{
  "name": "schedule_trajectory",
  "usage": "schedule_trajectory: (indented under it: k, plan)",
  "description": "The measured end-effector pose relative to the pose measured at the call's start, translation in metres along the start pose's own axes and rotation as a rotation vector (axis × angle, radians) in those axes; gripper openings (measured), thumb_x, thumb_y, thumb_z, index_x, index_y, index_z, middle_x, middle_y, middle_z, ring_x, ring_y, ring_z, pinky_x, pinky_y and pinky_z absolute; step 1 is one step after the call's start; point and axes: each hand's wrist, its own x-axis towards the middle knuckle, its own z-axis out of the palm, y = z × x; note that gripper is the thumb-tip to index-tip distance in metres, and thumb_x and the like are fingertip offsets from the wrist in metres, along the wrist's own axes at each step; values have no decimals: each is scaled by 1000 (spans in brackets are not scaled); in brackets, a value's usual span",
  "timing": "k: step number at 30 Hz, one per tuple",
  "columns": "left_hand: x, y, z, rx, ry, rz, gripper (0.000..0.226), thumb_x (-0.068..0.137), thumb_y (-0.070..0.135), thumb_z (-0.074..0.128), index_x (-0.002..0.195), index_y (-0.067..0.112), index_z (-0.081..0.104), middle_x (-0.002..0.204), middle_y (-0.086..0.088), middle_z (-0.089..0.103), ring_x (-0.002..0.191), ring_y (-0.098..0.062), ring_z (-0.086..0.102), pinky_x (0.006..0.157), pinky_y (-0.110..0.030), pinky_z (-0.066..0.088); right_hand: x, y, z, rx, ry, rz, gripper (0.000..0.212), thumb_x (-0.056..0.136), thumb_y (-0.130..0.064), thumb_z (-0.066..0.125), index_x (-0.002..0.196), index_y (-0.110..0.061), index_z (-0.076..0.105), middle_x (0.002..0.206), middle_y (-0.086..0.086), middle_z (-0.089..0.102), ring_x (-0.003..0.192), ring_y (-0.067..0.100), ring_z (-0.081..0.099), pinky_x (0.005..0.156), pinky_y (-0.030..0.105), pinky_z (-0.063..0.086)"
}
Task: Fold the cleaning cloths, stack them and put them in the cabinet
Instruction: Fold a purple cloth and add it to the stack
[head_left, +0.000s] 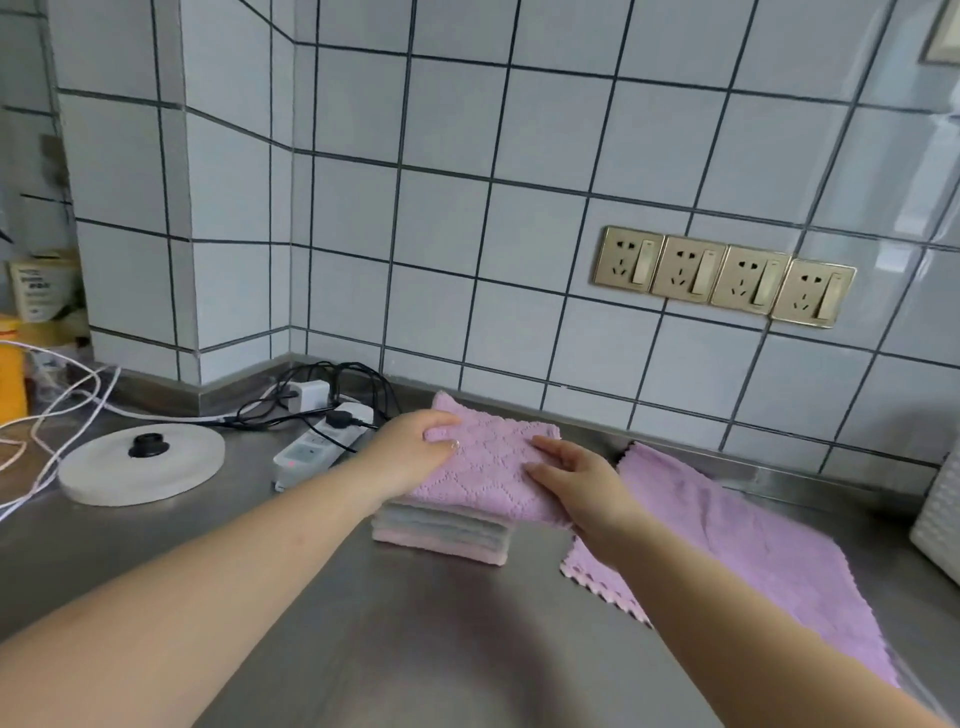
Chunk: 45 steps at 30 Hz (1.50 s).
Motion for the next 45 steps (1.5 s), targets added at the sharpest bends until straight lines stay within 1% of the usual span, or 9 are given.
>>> schedule_trajectory:
  k: [11, 14, 19, 23, 28, 32, 37, 42, 45]
  plan:
    - [52, -47, -11, 361, -45, -77, 33, 92, 25, 53, 125, 22, 56, 136, -1, 51, 123, -19, 48, 98, -24, 35, 64, 21, 39, -216, 6, 24, 45, 87, -18, 65, 131, -15, 54, 123, 0, 58, 105, 14, 59, 91, 32, 50]
    - [56, -56, -5, 437, -85, -70, 15, 91, 21, 50, 83, 34, 51, 105, -2, 50, 100, -19, 53, 78, -23, 36, 68, 27, 40, -309, -7, 12, 44, 88, -20, 64, 131, -17, 55, 127, 1, 59, 64, -8, 59, 70, 18, 52]
    - [59, -60, -6, 564, -60, -58, 38, 89, 33, 52, 126, 24, 53, 134, -11, 45, 126, -28, 42, 103, -34, 38, 72, 19, 40, -580, 49, 18, 48, 88, -32, 59, 134, -23, 51, 137, 5, 50, 110, 22, 58, 96, 32, 48]
    - [64, -46, 0, 521, -5, 103, 46, 95, 21, 40, 142, 16, 39, 148, -4, 36, 137, -20, 32, 113, -33, 27, 72, -3, 58, -870, 113, -158, 47, 94, -36, 45, 140, -28, 42, 152, 2, 30, 139, 24, 30, 114, 45, 25]
    - [68, -56, 26, 616, -192, 27, 41, 94, 22, 34, 134, 19, 42, 138, -9, 45, 126, -27, 45, 103, -42, 39, 70, 5, 91, -1161, -107, -133, 43, 96, -29, 31, 137, -38, 40, 151, -5, 29, 144, 21, 16, 111, 66, 4]
    - [69, -77, 27, 669, -284, 5, 51, 99, 29, 22, 148, 16, 20, 159, -1, 10, 146, -17, 5, 118, -43, 13, 67, 22, 86, -1120, -170, -28, 49, 98, -42, 16, 146, -36, 22, 159, -8, 6, 147, 16, 0, 111, 65, -3]
    - [68, -83, 25, 652, -269, -27, 57, 99, 37, 23, 150, 15, 11, 159, -3, 1, 146, -16, -2, 120, -38, 6, 65, 27, 77, -1074, -112, 75, 62, 92, -58, 21, 148, -31, 17, 160, -8, 0, 147, 18, 0, 111, 63, -1]
    - [56, -71, 23, 795, -74, 22, 49, 97, 36, 27, 141, 20, 37, 154, 1, 28, 142, -20, 20, 116, -40, 19, 51, 30, 70, -962, 54, 24, 51, 93, -52, 28, 134, -27, 44, 154, -3, 26, 136, 24, 33, 111, 57, 11]
    - [45, -49, 22, 858, 43, 174, 27, 94, 30, 36, 96, 21, 61, 116, -2, 58, 121, -23, 44, 94, -32, 35, 35, 29, 50, -844, 127, -125, 34, 97, -36, 35, 122, -28, 56, 135, -5, 48, 125, 17, 45, 115, 53, 10]
